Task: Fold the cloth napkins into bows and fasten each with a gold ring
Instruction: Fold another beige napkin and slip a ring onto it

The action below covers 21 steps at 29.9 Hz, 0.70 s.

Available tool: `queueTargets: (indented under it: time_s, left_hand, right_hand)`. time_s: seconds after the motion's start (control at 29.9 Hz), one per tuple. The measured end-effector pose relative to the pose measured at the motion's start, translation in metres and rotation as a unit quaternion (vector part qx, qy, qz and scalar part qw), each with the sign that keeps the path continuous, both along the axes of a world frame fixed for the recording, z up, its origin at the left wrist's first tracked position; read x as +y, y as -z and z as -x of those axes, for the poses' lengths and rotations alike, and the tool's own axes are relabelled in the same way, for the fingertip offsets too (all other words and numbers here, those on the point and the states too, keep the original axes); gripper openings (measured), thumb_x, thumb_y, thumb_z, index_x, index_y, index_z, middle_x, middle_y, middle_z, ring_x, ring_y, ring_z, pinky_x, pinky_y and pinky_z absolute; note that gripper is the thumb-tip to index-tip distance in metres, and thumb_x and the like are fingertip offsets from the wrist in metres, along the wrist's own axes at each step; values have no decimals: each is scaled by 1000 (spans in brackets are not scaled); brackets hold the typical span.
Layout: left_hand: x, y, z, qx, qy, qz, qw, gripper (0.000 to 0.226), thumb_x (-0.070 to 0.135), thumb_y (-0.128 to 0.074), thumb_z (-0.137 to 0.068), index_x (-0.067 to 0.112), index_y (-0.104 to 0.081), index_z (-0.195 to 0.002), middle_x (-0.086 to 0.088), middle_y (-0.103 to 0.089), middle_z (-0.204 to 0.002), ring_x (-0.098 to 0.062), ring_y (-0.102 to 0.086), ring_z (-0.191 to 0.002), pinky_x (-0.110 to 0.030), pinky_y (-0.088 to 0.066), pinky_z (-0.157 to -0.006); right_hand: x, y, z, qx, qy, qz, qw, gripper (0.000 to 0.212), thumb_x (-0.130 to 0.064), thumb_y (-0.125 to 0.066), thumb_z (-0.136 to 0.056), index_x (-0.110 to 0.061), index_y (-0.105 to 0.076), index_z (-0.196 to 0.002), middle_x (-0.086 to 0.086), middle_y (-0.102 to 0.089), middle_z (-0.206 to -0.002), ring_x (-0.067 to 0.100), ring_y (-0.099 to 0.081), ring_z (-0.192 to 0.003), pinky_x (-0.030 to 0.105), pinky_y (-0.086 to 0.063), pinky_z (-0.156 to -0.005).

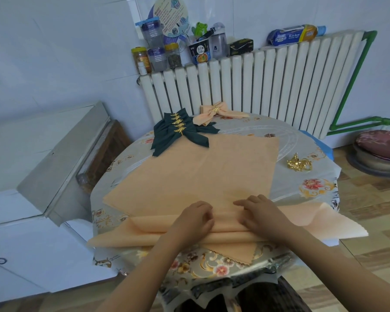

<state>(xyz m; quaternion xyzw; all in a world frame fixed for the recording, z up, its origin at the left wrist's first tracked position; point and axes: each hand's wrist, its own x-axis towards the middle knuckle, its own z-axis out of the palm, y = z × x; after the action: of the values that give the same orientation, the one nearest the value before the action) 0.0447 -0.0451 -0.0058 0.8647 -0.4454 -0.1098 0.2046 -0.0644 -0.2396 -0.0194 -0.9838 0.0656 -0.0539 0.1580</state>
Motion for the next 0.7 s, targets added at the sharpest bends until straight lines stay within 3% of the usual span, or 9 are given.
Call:
queueTargets:
  time_s: [0.07, 0.13, 0.2, 0.27, 0.33, 0.4, 0.47, 0.53, 0.7]
  left_hand:
    - [0, -1, 10, 27, -11, -12, 1000, 35, 21, -47, -94, 19, -45, -128, 0, -46, -137, -17, -42, -126, -28, -32, -105]
    - [3, 3, 18, 14, -3, -56, 998, 54, 23, -36, -97, 23, -20, -149, 3, -23, -155, -13, -21, -141, -28, -16, -114]
    - [7, 8, 24, -29, 13, -117, 993, 55, 27, -25, -101, 25, -5, -152, 5, -2, -159, -7, -1, -145, -28, -1, -116]
    - [11, 13, 31, -67, 21, -155, 985, 54, 30, -20, -102, 26, 1, -152, 6, 7, -159, -5, 8, -144, -30, 6, -116]
    - [16, 15, 38, -89, 19, -171, 981, 54, 32, -18, -102, 27, 5, -151, 7, 11, -158, -5, 12, -144, -33, 11, -116]
    - [18, 19, 41, -104, 17, -179, 978, 54, 37, -13, -101, 27, 8, -150, 8, 13, -158, -6, 15, -143, -34, 15, -115]
    - [22, 21, 44, -113, 17, -185, 976, 62, 47, 2, -91, 27, 9, -150, 8, 13, -158, -6, 16, -143, -35, 16, -115]
    - [25, 23, 49, -117, 23, -176, 977, 77, 52, 15, -77, 27, 10, -149, 8, 13, -158, -6, 17, -143, -36, 15, -115]
    - [30, 21, 54, -91, 21, -176, 980, 59, 42, -6, -94, 27, 7, -150, 7, 14, -157, -7, 17, -143, -38, 15, -115]
  right_hand:
    - [2, 6, 5, 0, -12, 15, 1000, 44, -45, -41, -90, -28, -54, -130, -3, -54, -124, 21, -45, -113, 32, -34, -97]
    - [6, 9, 11, -3, -18, -1, 1000, 61, -55, -22, -84, -29, -55, -129, -4, -50, -135, 21, -43, -124, 35, -32, -102]
    - [10, 12, 19, 2, -20, 10, 1000, 78, -59, -6, -75, -31, -48, -134, -9, -40, -146, 15, -32, -135, 33, -24, -108]
    - [12, 17, 25, 7, -22, 22, 999, 83, -60, 2, -73, -34, -39, -140, -12, -34, -149, 9, -25, -140, 27, -15, -111]
    - [17, 19, 33, 13, -24, 22, 999, 83, -64, 5, -77, -34, -37, -142, -11, -34, -149, 9, -25, -141, 25, -10, -112]
    - [20, 17, 40, 22, -21, 34, 999, 79, -65, 6, -87, -32, -45, -138, -7, -44, -144, 13, -36, -137, 24, -9, -109]
    - [24, 17, 47, 27, -10, 59, 998, 68, -52, -1, -98, -29, -58, -127, -2, -60, -129, 16, -55, -121, 26, -19, -103]
    - [25, 21, 53, 24, -2, 67, 997, 61, -44, -7, -101, -27, -62, -122, -1, -64, -123, 18, -61, -114, 29, -26, -100]
    - [25, 29, 58, -28, -12, 117, 993, 59, -44, -9, -101, -27, -62, -124, 1, -62, -126, 20, -59, -117, 30, -26, -101]
